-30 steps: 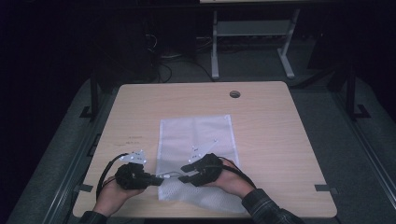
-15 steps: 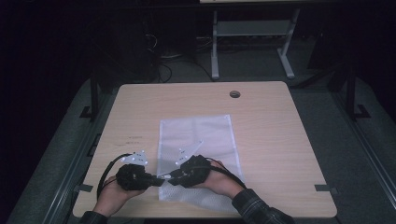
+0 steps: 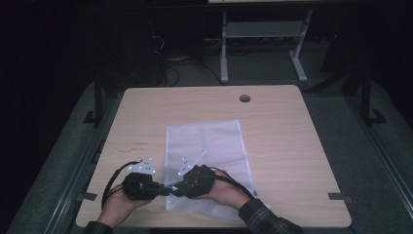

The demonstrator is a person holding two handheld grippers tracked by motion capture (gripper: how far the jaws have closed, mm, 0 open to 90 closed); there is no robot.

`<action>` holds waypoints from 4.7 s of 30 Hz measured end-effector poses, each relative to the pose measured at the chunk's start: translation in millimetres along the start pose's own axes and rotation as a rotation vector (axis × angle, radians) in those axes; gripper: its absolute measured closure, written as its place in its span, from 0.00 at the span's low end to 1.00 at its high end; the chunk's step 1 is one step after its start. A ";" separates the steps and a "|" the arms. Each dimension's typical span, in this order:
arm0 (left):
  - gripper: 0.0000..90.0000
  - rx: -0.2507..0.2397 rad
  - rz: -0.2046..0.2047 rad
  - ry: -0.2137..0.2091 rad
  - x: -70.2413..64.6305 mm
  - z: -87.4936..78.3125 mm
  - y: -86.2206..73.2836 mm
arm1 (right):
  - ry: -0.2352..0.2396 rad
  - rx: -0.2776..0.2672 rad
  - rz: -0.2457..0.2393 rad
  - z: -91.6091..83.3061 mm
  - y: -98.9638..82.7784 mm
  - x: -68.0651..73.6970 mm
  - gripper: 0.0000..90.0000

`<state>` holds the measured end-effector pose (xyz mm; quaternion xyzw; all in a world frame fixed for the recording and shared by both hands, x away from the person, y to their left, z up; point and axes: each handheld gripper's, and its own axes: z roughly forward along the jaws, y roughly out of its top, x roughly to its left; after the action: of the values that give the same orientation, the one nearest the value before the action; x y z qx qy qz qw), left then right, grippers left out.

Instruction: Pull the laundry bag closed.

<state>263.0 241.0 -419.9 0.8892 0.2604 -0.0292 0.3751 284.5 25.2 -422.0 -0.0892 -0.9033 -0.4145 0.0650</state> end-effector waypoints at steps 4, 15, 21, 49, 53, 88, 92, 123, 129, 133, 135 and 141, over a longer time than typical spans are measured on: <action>0.95 0.003 0.011 -0.001 -1.0 0.3 0.2 | 0.005 0.001 0.013 1.4 0.0 -0.6 0.88; 0.95 0.007 0.012 -0.004 -0.8 0.1 0.5 | -0.013 -0.002 0.016 -0.4 -1.1 -2.5 0.95; 0.96 0.012 0.003 -0.005 -0.4 -0.1 0.3 | -0.022 0.002 0.000 -0.1 -1.1 -1.6 0.95; 0.96 0.003 -0.035 -0.017 7.2 -4.5 -4.8 | -0.046 0.022 0.003 -4.2 -7.8 -4.7 0.96; 0.81 -0.016 -0.044 -0.029 8.4 -5.3 -7.3 | -0.054 0.030 0.010 -4.5 -8.5 -5.4 0.96; 0.96 -0.095 -0.139 -0.071 19.2 -14.3 -7.5 | -0.079 0.046 0.002 -6.8 -14.1 -6.2 0.96; 0.96 -0.088 -0.128 -0.056 17.6 -14.2 -6.7 | -0.080 0.048 0.000 -8.4 -15.1 -5.9 0.96; 0.96 -0.087 -0.144 -0.047 20.0 -18.5 -9.4 | -0.088 0.048 0.019 -23.8 -27.4 -7.7 0.96; 0.96 -0.083 -0.143 -0.039 21.2 -19.9 -10.8 | -0.093 0.052 0.024 -27.2 -30.0 -7.3 0.96; 0.96 -0.082 -0.144 -0.037 21.4 -19.9 -10.8 | -0.095 0.055 0.026 -29.2 -32.0 -7.4 0.96; 0.96 -0.079 -0.142 -0.041 21.1 -19.4 -10.6 | -0.094 0.052 0.026 -29.7 -32.8 -7.2 0.96; 0.96 -0.081 -0.151 -0.039 22.0 -20.3 -11.7 | -0.095 0.055 0.030 -32.7 -35.3 -6.8 0.96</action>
<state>273.4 271.4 -418.4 0.8503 0.3205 -0.0639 0.4125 285.0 -23.0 -428.1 -0.1207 -0.9150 -0.3836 0.0306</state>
